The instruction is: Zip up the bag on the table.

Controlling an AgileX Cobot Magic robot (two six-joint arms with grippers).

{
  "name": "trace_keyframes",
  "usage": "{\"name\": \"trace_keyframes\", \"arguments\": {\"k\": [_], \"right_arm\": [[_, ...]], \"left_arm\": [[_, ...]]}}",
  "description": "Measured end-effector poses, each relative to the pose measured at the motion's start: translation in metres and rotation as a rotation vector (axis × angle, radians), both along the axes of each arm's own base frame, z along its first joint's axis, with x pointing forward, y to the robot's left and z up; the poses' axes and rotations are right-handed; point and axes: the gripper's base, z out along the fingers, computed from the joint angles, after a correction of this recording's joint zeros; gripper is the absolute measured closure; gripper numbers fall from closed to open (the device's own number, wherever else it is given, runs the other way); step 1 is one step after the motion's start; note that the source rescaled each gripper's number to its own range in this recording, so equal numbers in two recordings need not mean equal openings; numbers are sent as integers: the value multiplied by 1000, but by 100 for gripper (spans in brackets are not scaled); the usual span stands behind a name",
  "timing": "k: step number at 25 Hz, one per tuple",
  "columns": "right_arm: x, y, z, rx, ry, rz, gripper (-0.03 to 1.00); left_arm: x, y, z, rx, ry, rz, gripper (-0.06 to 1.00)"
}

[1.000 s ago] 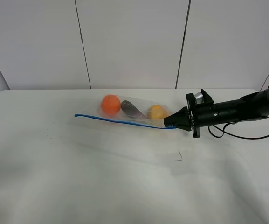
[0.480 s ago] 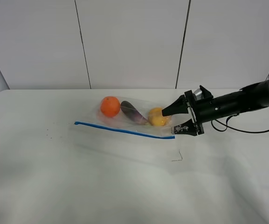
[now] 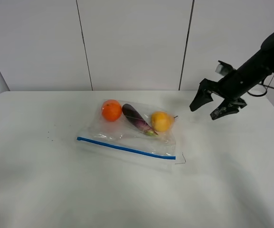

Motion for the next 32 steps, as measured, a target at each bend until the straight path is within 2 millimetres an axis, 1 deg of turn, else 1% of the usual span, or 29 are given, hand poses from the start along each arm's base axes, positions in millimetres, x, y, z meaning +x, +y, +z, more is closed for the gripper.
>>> {"name": "trace_keyframes", "arguments": {"k": [2,4,6,10,13,15,17,21,25,27,28,30,31,32], "right_arm": [[-6,-9,14,-112,-11,-20,6],[-13,-17,22,-202,12,-41,6],[-19,-23,26,-276,43,-47,6],[-24,-27,33,-322,49,-72,6],[-38,-30,39,-353,56,-102,6],[-51,-31,42,-369,61,-110,6],[-67,-32,45,-386,70,-110,6],[-111,-31,50,-392,80,-112,6],[-162,-29,50,-393,82,-111,6],[-193,-28,50,-392,64,-115,6],[-205,-27,49,-392,57,-116,6],[-231,-26,48,-391,9,-128,6],[-242,-26,43,-391,-12,-136,6],[-253,-26,45,-389,-63,-149,6]], "left_arm": [[0,0,0,0,0,0,7],[0,0,0,0,0,0,7],[0,0,0,1,0,0,7],[0,0,0,1,0,0,7],[0,0,0,1,0,0,7],[0,0,0,1,0,0,7],[0,0,0,1,0,0,7],[0,0,0,1,0,0,7],[0,0,0,1,0,1,7],[0,0,0,1,0,1,7],[0,0,0,1,0,1,7],[0,0,0,1,0,1,7],[0,0,0,1,0,1,7],[0,0,0,1,0,1,7]]}}
